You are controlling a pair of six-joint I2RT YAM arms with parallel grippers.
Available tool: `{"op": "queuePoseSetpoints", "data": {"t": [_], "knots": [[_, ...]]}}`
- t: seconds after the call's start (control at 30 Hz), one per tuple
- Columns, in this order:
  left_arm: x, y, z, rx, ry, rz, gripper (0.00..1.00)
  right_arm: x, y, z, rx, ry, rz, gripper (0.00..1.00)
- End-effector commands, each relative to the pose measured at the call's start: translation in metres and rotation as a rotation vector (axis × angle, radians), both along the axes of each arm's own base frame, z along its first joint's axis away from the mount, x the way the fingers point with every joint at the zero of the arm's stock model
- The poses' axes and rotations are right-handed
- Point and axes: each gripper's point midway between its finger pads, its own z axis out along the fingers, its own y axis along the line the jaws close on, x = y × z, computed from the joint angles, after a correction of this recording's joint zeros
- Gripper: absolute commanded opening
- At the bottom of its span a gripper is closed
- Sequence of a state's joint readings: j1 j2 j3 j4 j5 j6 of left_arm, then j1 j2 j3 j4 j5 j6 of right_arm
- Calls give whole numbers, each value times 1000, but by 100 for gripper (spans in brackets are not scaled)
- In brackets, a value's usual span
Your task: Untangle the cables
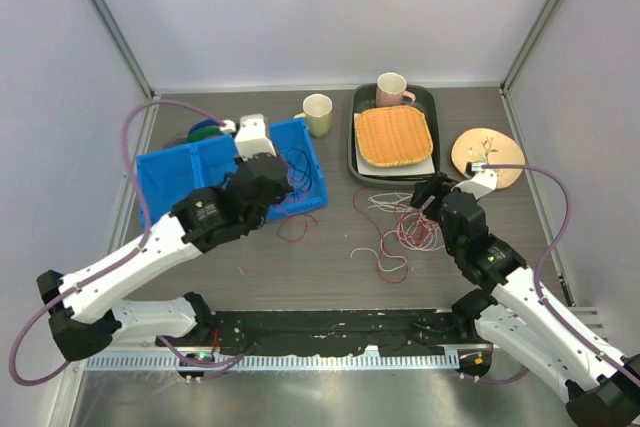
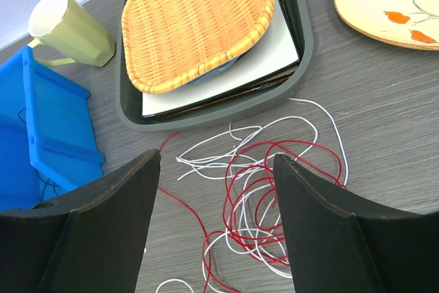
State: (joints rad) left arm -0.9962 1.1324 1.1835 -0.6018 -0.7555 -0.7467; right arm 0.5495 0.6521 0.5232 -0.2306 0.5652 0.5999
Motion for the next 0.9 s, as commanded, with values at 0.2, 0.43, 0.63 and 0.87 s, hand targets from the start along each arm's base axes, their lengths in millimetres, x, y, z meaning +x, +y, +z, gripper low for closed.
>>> {"op": "queuePoseSetpoints", "data": {"t": [0.2,0.43,0.63,0.87], "knots": [[-4,76,178,-52,-357,114,0,5,-1,11,17,-50,-15,72],[-15,124,228,-11,-472,245,0,6,-3,9,16,-52,-32,72],[-8,124,236,58,-502,273,0,7,-2,7,11,-48,-32,72],[19,117,231,118,-483,282,0,8,-1,5,10,-47,-26,72]]}}
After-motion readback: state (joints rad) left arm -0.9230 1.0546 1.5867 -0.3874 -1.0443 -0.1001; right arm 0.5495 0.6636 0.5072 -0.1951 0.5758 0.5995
